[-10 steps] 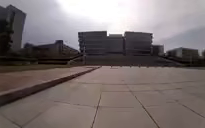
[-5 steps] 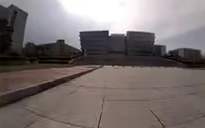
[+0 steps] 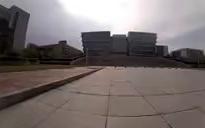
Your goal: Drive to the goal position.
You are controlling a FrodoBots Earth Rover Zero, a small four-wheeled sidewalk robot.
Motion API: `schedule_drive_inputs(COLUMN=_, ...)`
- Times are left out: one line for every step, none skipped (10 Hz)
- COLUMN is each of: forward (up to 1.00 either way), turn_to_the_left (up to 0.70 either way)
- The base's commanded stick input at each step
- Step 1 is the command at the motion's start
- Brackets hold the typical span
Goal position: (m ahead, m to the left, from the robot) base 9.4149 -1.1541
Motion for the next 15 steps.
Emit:
schedule_drive_inputs(forward=1.0, turn_to_the_left=0.0)
schedule_drive_inputs(forward=1.0, turn_to_the_left=0.0)
schedule_drive_inputs(forward=1.0, turn_to_the_left=0.0)
schedule_drive_inputs(forward=1.0, turn_to_the_left=0.0)
schedule_drive_inputs(forward=1.0, turn_to_the_left=0.0)
schedule_drive_inputs(forward=1.0, turn_to_the_left=0.0)
schedule_drive_inputs(forward=1.0, turn_to_the_left=0.0)
schedule_drive_inputs(forward=1.0, turn_to_the_left=0.0)
schedule_drive_inputs(forward=1.0, turn_to_the_left=0.0)
schedule_drive_inputs(forward=1.0, turn_to_the_left=0.0)
schedule_drive_inputs(forward=1.0, turn_to_the_left=-0.11)
schedule_drive_inputs(forward=1.0, turn_to_the_left=-0.27)
schedule_drive_inputs(forward=1.0, turn_to_the_left=-0.27)
schedule_drive_inputs(forward=1.0, turn_to_the_left=-0.27)
schedule_drive_inputs(forward=1.0, turn_to_the_left=-0.27)
